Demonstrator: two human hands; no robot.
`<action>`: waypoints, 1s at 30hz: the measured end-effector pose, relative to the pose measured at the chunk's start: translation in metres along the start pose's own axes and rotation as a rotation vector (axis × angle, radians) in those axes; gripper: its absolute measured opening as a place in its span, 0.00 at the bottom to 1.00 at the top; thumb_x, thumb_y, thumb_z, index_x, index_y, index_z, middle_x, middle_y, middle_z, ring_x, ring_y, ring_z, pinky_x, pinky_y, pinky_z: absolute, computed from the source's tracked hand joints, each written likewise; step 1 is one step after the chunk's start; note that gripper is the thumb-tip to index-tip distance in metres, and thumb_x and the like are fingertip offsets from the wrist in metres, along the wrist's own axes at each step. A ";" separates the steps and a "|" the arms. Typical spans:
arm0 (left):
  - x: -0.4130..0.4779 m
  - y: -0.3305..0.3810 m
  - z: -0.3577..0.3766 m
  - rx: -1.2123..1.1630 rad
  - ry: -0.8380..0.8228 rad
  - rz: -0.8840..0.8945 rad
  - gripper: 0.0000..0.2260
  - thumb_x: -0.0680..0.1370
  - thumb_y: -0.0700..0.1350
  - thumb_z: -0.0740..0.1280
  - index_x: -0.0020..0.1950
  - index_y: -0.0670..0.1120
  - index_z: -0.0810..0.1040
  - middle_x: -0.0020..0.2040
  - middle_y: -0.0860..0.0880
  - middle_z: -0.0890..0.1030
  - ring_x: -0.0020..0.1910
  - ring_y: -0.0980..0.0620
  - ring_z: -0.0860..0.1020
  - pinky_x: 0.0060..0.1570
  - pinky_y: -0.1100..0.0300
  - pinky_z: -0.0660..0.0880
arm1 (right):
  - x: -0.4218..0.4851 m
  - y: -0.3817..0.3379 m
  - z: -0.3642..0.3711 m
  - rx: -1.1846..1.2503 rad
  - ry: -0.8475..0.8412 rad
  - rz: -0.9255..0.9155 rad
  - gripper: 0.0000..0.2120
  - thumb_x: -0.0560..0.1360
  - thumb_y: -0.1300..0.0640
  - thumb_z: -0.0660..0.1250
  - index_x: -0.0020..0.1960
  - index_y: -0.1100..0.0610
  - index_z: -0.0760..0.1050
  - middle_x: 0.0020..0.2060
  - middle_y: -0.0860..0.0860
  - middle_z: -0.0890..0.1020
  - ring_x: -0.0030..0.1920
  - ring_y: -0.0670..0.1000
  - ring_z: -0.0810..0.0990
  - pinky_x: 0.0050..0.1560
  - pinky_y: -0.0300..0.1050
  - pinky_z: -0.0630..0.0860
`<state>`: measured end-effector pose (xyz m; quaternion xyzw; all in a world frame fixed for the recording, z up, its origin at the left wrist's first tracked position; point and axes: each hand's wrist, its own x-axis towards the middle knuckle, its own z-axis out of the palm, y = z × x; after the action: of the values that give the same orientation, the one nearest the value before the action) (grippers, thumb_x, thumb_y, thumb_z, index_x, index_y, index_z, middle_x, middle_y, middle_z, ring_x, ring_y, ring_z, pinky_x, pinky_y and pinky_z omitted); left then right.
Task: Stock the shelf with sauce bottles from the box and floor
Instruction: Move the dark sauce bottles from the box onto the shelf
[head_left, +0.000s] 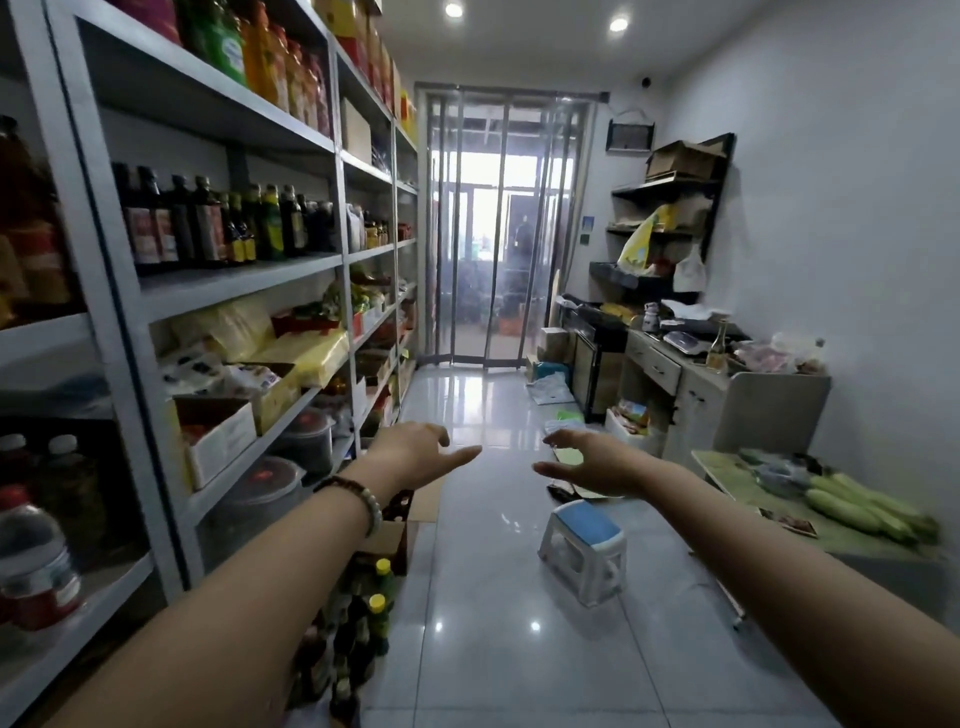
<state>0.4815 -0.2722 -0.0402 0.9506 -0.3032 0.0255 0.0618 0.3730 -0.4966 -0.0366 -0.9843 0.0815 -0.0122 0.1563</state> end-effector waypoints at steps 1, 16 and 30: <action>0.024 -0.004 0.001 -0.004 0.010 0.000 0.35 0.72 0.73 0.49 0.66 0.49 0.70 0.62 0.48 0.77 0.56 0.50 0.76 0.52 0.53 0.76 | 0.023 0.005 -0.004 -0.001 0.009 0.005 0.35 0.70 0.32 0.61 0.71 0.48 0.63 0.71 0.51 0.69 0.67 0.53 0.70 0.67 0.53 0.68; 0.365 -0.069 0.103 -0.097 0.029 -0.153 0.37 0.72 0.72 0.52 0.76 0.53 0.54 0.75 0.49 0.62 0.72 0.46 0.63 0.68 0.45 0.64 | 0.401 0.126 0.022 -0.049 -0.091 -0.161 0.40 0.73 0.35 0.61 0.77 0.44 0.46 0.77 0.48 0.51 0.76 0.53 0.53 0.73 0.55 0.54; 0.664 -0.198 0.154 -0.028 0.008 -0.403 0.39 0.72 0.73 0.50 0.76 0.51 0.54 0.73 0.48 0.67 0.70 0.46 0.66 0.65 0.45 0.65 | 0.761 0.146 0.041 -0.104 -0.191 -0.358 0.40 0.74 0.38 0.63 0.77 0.45 0.45 0.77 0.50 0.55 0.74 0.56 0.59 0.72 0.57 0.61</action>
<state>1.1390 -0.5133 -0.1557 0.9910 -0.1067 0.0122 0.0799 1.1031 -0.7462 -0.1225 -0.9865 -0.1095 0.0580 0.1075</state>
